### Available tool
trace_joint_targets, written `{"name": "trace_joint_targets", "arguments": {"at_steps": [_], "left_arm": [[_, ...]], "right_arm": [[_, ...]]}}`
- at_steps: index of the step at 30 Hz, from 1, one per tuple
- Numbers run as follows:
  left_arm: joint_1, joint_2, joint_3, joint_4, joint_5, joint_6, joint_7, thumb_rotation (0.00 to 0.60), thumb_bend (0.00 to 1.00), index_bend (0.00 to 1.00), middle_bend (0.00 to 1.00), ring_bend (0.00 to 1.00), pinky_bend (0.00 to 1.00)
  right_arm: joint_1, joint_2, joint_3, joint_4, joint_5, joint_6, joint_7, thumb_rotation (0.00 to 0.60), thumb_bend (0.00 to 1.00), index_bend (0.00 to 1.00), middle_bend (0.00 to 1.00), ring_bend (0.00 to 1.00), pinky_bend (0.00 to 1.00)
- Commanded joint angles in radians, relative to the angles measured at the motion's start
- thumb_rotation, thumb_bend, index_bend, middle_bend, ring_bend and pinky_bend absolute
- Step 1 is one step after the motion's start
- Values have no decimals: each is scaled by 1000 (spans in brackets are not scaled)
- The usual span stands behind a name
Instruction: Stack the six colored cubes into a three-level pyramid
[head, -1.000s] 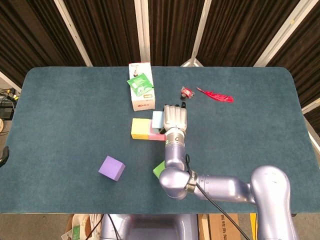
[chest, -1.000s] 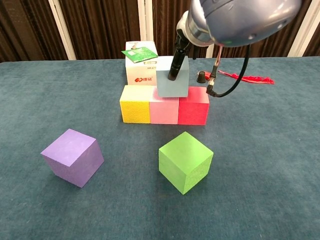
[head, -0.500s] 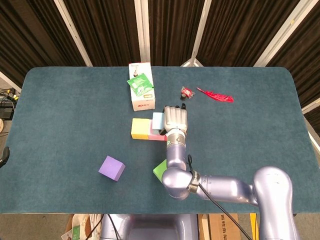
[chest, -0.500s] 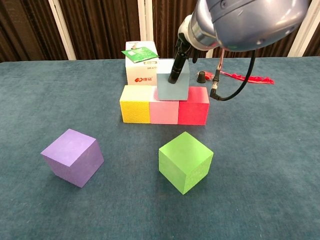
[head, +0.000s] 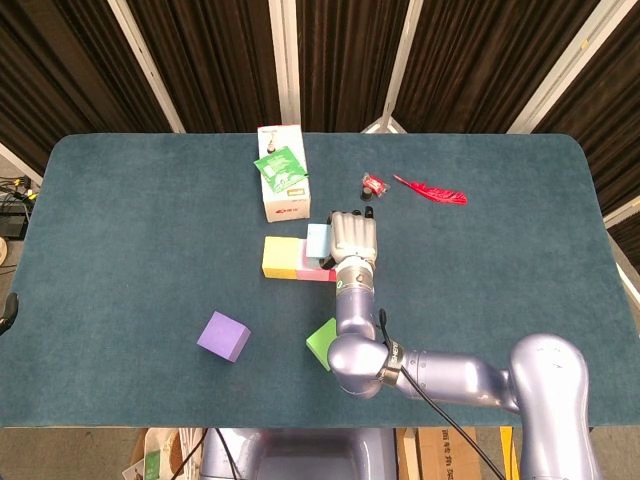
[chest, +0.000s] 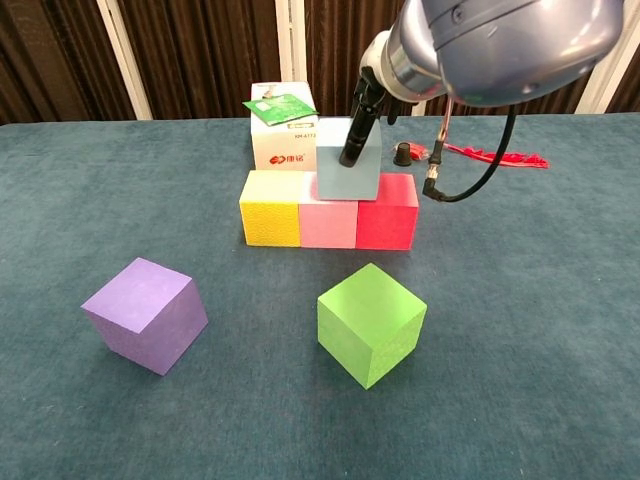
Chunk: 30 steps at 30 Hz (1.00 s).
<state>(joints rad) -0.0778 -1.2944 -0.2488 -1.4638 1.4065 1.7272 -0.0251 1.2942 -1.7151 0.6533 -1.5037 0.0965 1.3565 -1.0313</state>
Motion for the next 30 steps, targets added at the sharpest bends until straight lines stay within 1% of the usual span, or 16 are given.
{"name": "trace_joint_targets", "arguments": {"at_steps": [1,10,30], "left_arm": [[0,-1,0,0,-1,0,2,600,408,222,70,0,0],[1,-1,-2,0,-2,1,4,600,408,222,70,0,0],[2,-2,-4,-3,-5,2,10,600,408,222,70,0,0]], "right_arm": [[-2,1,0,-2,-2,-1,-1,600,337,408,335,180,0],[-7,5,0,-17,-5,3,-4,600,336,405,322,162,0],[-15,3,-6,-11,-2,-5,-10,600,336,379,277,129,0]]}}
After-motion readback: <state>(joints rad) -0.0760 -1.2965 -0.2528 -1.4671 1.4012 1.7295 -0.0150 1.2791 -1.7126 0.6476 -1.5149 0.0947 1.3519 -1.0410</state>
